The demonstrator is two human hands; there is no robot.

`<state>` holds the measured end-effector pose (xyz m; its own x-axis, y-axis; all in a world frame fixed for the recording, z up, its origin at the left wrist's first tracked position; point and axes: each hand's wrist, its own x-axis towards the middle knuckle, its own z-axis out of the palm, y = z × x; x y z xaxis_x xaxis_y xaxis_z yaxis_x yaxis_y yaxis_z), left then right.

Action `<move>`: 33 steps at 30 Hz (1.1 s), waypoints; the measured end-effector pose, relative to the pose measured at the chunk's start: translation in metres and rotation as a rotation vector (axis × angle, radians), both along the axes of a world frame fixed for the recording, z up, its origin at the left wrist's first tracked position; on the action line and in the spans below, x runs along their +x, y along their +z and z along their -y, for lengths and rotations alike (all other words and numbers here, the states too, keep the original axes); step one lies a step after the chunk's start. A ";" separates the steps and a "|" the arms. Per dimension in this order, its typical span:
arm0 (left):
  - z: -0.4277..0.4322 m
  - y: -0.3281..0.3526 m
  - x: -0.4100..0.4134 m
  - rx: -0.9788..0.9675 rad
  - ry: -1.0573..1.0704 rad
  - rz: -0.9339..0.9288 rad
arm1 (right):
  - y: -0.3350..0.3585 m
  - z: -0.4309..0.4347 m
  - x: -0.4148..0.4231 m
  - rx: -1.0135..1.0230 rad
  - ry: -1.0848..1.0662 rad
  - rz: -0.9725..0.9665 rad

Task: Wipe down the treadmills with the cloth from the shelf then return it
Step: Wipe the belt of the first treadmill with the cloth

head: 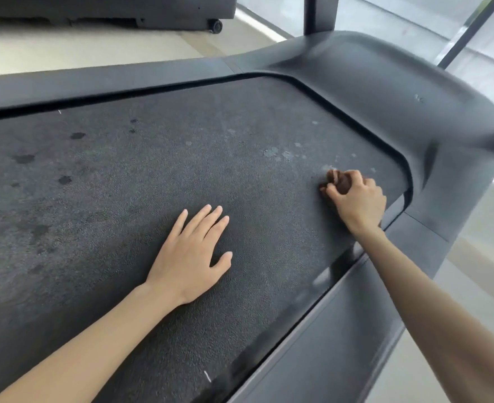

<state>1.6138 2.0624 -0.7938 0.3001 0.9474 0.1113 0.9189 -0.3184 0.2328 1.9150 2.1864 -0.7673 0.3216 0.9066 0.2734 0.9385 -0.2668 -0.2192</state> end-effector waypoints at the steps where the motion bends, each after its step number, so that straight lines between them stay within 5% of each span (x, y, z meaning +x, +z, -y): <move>1: 0.000 -0.001 0.000 0.004 -0.002 -0.011 | 0.000 0.011 -0.011 -0.017 0.014 0.010; 8: 0.000 -0.001 0.000 0.006 -0.019 -0.095 | -0.003 0.168 -0.110 0.052 0.643 0.062; 12: 0.002 0.001 0.001 -0.017 -0.039 -0.142 | -0.001 0.167 -0.106 0.046 0.913 0.076; 15: 0.002 0.000 0.000 -0.026 -0.030 -0.151 | 0.004 0.128 -0.070 0.018 0.774 0.062; 21: 0.003 0.001 0.003 -0.051 -0.010 -0.128 | 0.007 0.052 -0.022 -0.080 0.118 -0.049; 28: -0.017 0.010 0.044 -0.044 -0.130 -0.206 | -0.005 0.091 -0.011 0.054 0.722 0.187; 33: -0.043 0.001 0.077 -0.038 -0.164 -0.166 | -0.005 0.005 0.041 0.032 0.350 0.128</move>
<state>1.6911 2.1051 -0.7924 0.4615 0.8871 0.0125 0.8824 -0.4604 0.0974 1.9558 2.1815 -0.7722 -0.0452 0.9460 0.3209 0.9920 0.0803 -0.0971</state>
